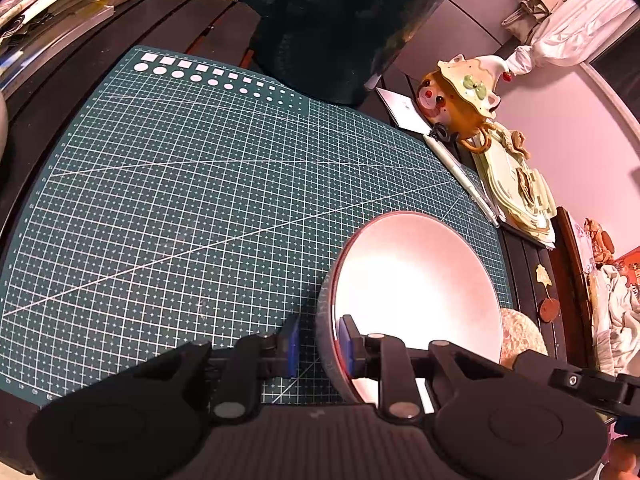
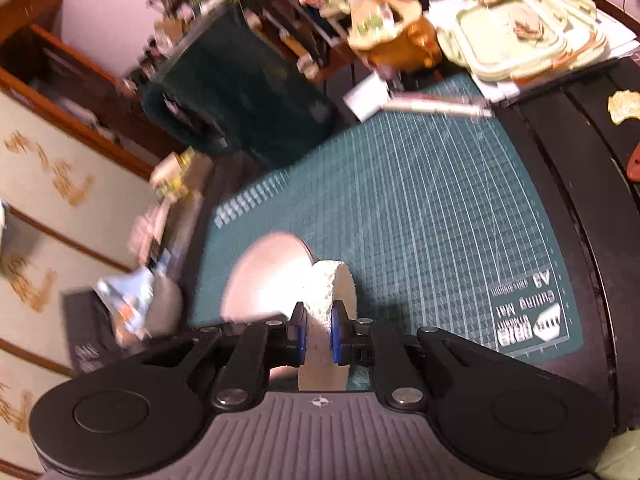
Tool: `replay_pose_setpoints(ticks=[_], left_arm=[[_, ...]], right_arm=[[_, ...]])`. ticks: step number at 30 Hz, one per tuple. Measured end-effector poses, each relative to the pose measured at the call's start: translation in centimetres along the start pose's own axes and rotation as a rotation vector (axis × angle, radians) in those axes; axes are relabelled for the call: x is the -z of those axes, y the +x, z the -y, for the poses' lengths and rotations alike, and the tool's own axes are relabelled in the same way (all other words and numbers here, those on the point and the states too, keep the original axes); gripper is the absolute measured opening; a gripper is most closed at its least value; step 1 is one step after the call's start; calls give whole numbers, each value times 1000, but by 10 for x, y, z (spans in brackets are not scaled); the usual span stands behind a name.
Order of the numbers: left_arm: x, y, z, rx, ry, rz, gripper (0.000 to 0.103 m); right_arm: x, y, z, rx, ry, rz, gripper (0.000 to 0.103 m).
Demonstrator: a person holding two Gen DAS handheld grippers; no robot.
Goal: Clean bowl
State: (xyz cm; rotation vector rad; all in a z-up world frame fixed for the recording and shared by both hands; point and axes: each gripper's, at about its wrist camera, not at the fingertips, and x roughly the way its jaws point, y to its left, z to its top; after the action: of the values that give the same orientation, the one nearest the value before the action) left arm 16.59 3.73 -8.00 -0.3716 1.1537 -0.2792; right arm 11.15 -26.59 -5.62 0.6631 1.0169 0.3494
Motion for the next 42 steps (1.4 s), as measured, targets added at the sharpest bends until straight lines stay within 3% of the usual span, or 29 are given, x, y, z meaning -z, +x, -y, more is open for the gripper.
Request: replay_pose_setpoints(ticks=[5,9,16,20,25,31,34,38,40,42], left_arm=[[-1,0,-3,13,-12,3,21],[0,0,-3,17,-13,6,21],[-1,0,-4,22,-16,7,21],[-1,0,-4,26,-23,9,21],[0,0,-3,24,-14,14,20],[0,0,-6,35,-33,16,20],[0,0,-6,36,-34,16,20],[0,0,-5,34,-30,15,21],[1,0,-5,35,-35,16,21],[1,0,-5,36,-36,16,20]], right_arm=[[-5,-13,-3,-40,8,59,11],[2,0,-2,6,-12,-7,11],[-5,-17,-5,-42,7,76,11],[3,-2,-6,19,-26,-5,11],[-4,-18,-10,-24,-21,78,11],[4,-1,-8,29,-39,2,11],[-2,-16,-11,-11,-28,72,11],[-2,-17,-12,-23,-32,76,11],[4,-4,-11,19,-51,13,12],[4,-2,-10,21,-42,8,11]])
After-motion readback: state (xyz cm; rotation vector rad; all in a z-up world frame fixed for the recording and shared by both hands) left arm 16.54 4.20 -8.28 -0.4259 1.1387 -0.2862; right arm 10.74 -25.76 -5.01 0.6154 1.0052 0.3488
